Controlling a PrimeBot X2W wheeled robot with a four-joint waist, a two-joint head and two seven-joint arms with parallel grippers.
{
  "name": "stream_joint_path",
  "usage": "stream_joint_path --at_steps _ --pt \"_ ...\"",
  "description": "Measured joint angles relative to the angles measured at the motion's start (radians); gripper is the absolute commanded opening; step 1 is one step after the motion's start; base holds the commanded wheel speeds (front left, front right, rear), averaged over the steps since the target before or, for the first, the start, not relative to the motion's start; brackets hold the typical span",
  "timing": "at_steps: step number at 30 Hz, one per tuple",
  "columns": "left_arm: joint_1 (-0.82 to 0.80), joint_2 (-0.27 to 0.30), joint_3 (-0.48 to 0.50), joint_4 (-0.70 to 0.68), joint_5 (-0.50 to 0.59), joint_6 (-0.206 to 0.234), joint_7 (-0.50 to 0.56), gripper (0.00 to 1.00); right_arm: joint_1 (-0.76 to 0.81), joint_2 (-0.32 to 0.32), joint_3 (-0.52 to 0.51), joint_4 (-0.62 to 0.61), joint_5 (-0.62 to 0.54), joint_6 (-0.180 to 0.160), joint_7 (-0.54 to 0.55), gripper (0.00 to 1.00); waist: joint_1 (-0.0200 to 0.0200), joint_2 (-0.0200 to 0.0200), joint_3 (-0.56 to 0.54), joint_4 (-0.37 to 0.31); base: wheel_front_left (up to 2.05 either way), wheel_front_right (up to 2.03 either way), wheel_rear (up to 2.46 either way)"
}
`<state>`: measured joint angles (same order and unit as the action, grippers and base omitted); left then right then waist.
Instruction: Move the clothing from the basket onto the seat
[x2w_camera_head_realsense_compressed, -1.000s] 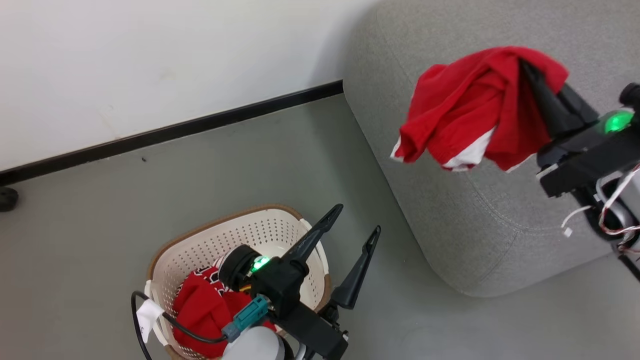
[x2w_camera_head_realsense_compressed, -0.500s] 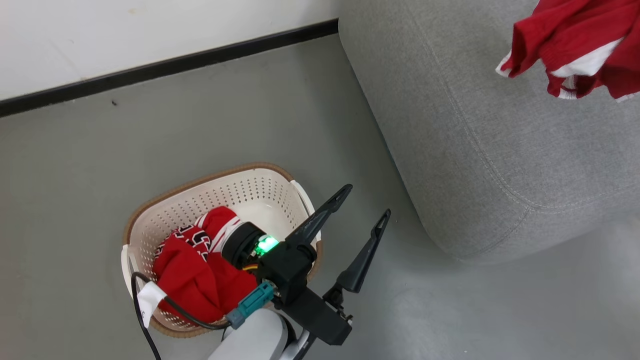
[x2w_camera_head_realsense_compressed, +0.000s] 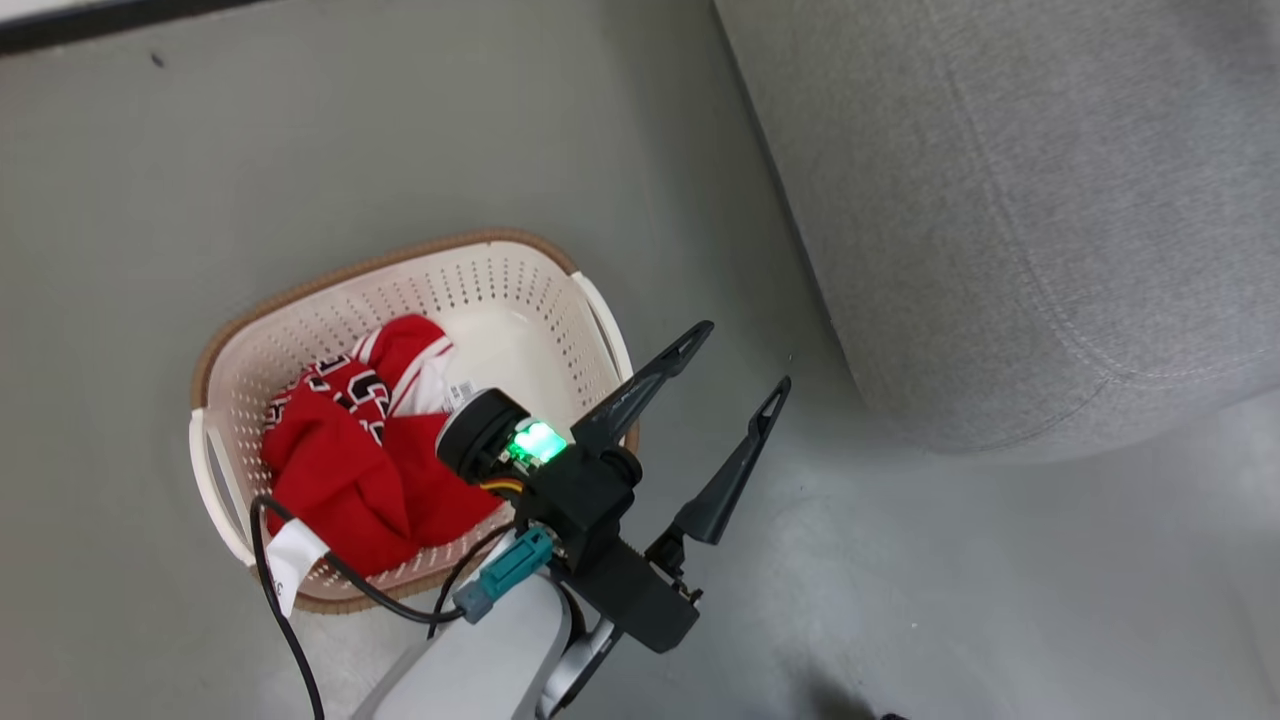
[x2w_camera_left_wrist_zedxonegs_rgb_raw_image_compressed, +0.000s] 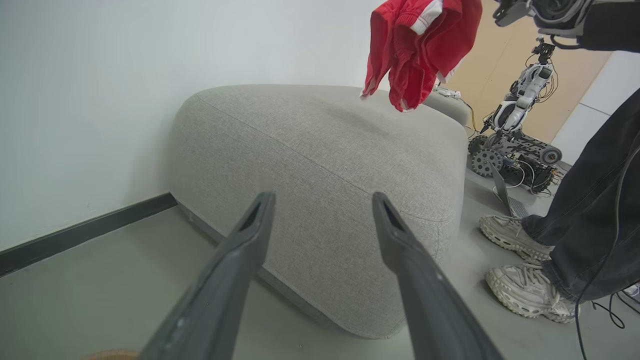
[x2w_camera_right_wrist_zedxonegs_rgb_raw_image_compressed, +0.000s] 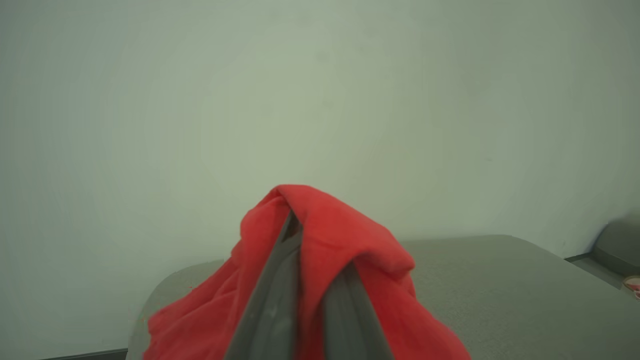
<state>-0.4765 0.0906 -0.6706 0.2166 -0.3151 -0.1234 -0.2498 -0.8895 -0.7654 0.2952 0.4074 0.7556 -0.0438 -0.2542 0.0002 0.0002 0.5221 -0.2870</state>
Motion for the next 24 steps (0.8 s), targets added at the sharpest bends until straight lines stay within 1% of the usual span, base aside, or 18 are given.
stream_joint_path --at_steps 9,16,20,22,24 --pt "-0.040 0.006 -0.020 0.005 0.002 0.000 0.000 1.00 -0.078 -0.028 -0.080 0.084 0.001 -0.002 -0.002 0.00 -0.0001 -0.0001 0.091 0.016 0.00 0.00 0.00" --pt "-0.063 0.005 -0.043 0.009 0.007 -0.001 0.000 1.00 -0.130 -0.064 -0.151 0.114 -0.013 -0.036 -0.002 0.00 -0.0001 -0.0001 0.160 0.042 0.00 0.00 0.00" --pt "-0.079 0.009 -0.043 0.014 0.007 -0.001 0.000 1.00 -0.151 -0.081 -0.193 0.144 -0.017 -0.046 -0.002 0.00 -0.0001 -0.0001 0.191 0.061 0.00 0.00 0.00" --pt "-0.080 0.010 -0.045 0.022 0.007 -0.001 0.000 1.00 -0.168 -0.082 -0.204 0.176 -0.019 -0.053 -0.003 0.00 -0.0002 -0.0001 0.210 0.075 0.00 0.00 0.00" --pt "-0.084 0.010 -0.049 0.027 0.007 -0.001 0.000 1.00 -0.169 -0.071 -0.197 0.192 -0.020 -0.053 -0.003 0.00 -0.0002 -0.0001 0.222 0.083 0.00 0.00 0.00"
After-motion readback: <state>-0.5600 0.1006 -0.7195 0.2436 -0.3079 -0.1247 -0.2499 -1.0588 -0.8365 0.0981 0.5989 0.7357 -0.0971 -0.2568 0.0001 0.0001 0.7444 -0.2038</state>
